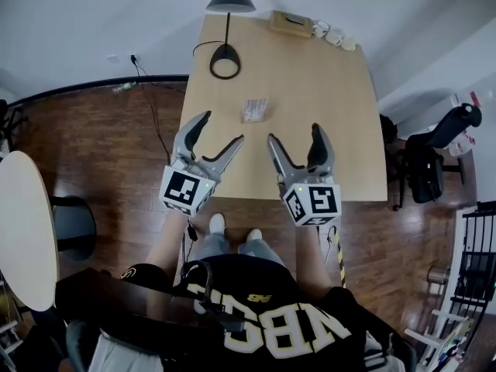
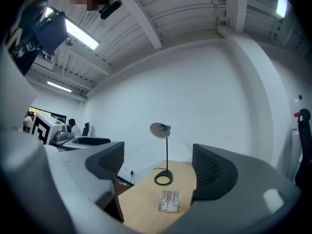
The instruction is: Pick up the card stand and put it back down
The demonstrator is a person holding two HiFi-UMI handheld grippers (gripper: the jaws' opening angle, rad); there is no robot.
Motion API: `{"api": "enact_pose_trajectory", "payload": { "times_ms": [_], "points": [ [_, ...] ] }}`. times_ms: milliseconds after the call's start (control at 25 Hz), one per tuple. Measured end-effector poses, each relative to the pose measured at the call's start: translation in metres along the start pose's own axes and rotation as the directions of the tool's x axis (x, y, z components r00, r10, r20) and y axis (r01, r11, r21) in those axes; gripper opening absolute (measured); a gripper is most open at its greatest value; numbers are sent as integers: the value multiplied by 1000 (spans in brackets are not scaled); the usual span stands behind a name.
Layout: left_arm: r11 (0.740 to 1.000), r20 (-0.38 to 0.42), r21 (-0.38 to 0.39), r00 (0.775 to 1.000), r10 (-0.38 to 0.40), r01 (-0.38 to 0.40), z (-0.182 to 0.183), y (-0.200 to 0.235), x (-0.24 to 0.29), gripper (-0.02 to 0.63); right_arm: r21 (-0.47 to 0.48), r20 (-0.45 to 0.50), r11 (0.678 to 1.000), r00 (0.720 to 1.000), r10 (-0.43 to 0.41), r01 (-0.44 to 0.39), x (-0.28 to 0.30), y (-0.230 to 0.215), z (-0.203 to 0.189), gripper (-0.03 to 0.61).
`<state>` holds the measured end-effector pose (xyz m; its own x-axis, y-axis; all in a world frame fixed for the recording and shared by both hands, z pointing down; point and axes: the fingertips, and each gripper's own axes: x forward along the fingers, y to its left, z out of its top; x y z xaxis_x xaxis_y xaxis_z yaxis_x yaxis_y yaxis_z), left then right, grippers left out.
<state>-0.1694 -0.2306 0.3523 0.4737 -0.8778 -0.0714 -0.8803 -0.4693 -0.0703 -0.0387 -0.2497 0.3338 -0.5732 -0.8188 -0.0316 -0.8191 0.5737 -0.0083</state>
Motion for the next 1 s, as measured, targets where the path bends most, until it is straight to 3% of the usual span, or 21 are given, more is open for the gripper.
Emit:
{"api": "enact_pose_trajectory", "payload": {
  "times_ms": [240,400,560,760,880,1000],
  "points": [
    [998,-2,21,999,51,-51,5,-44,-30,361,-7,-5,1000,1000,18,-19,-51,8,-9,436],
    [995,-75,54,993,87,-83,3,-89,-44,376,-22,-24,999,999,23,-23,-103,3,-12,436],
    [993,-123,22,985,120,-119,-15,-165,-65,376,-25,-61,998,997,50,-52,-182,-3,-37,437],
    [992,-170,21,977,128,-126,-35,-258,-92,376,96,-103,995,994,42,-32,-271,-19,-74,437],
    [991,-159,10,978,137,-137,-17,-288,-105,376,134,-91,991,996,22,-10,-303,-31,-64,437],
    [988,-125,37,980,155,-152,10,-294,-114,376,79,-38,997,999,3,0,-316,-37,-32,436]
  ]
}}
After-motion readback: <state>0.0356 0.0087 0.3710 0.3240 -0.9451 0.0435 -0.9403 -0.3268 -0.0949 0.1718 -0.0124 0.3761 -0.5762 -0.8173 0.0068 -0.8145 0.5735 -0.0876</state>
